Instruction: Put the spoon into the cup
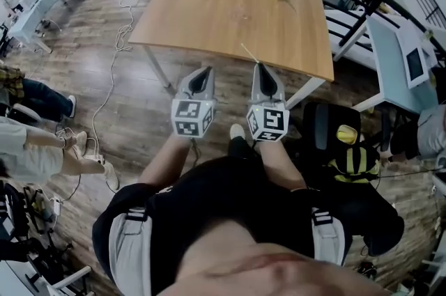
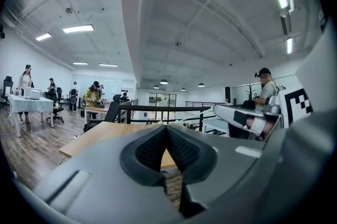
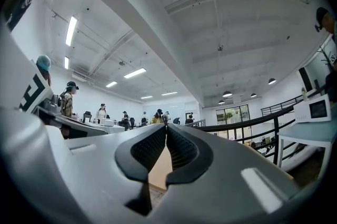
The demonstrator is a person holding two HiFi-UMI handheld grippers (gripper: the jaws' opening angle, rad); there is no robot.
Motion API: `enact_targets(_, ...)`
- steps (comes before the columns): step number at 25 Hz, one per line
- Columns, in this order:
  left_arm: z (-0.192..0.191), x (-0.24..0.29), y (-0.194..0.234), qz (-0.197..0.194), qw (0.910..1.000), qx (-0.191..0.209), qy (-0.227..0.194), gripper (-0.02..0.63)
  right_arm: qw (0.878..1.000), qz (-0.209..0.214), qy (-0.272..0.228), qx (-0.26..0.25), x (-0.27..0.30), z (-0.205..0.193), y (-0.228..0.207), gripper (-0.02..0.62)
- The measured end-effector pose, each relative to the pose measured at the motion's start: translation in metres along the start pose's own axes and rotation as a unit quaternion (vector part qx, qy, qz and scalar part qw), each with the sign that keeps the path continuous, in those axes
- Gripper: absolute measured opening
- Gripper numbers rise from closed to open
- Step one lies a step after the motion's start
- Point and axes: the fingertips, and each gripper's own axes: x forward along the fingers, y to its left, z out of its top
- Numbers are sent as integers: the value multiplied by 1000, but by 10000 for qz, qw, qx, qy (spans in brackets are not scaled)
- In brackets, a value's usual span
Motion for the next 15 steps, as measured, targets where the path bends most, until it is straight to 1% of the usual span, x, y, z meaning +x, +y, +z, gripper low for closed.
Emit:
enact_targets(6, -2, 33, 25, 102, 9999, 6, 21, 11, 9999, 118, 39, 46, 43, -15, -4, 8)
enact_targets(10, 0, 60, 37, 117, 9999, 3, 30, 11, 9997, 251, 49, -46, 75, -17, -8, 8)
enact_targets(15, 10, 103, 50, 156, 9999, 44, 1, 11, 9994, 323, 48, -77, 118, -21, -26, 8)
